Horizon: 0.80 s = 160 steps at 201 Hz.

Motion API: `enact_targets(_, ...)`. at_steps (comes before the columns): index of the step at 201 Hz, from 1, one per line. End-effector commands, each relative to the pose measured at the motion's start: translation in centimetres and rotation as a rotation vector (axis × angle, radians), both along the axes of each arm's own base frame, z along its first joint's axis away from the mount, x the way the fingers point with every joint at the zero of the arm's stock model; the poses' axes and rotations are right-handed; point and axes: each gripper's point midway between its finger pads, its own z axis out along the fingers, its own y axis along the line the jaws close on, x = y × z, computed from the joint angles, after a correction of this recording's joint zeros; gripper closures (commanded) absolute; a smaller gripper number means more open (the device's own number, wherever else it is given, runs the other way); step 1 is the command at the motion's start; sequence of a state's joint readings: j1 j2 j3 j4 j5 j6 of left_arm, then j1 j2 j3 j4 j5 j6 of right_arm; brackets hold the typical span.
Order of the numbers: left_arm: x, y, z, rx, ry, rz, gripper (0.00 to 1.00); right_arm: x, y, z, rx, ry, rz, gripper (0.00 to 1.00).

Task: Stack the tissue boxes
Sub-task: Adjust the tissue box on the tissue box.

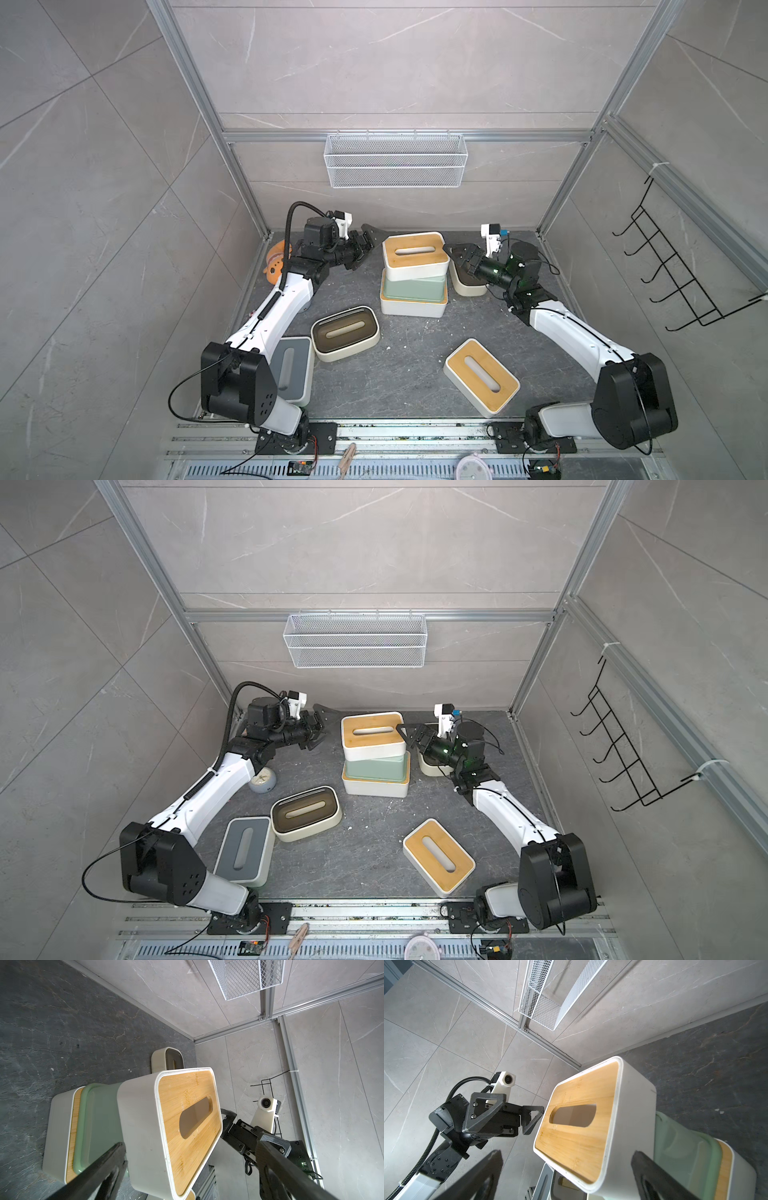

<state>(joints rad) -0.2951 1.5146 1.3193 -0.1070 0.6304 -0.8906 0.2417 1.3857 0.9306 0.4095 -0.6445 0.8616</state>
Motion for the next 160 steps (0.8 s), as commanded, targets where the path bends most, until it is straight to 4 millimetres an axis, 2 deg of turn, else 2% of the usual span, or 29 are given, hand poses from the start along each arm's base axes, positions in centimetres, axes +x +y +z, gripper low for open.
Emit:
enact_targets(1,0.0,-1.3,3.5,-0.050,-0.094,-0.055,0.00,0.0,0.4,1.1,0.006,-0.023,0.024,0.00)
enact_targets(76,0.9,-2.4,3.0,-0.059,-0.081,-0.074,0.00,-0.1,0.8,0.6,0.006,-0.003,0.043,0.00)
enact_targets(160,1.4,-3.0,2.5,-0.066,-0.073,-0.102,0.00,-1.2,1.7,0.7,0.005,0.001,0.065,0.00)
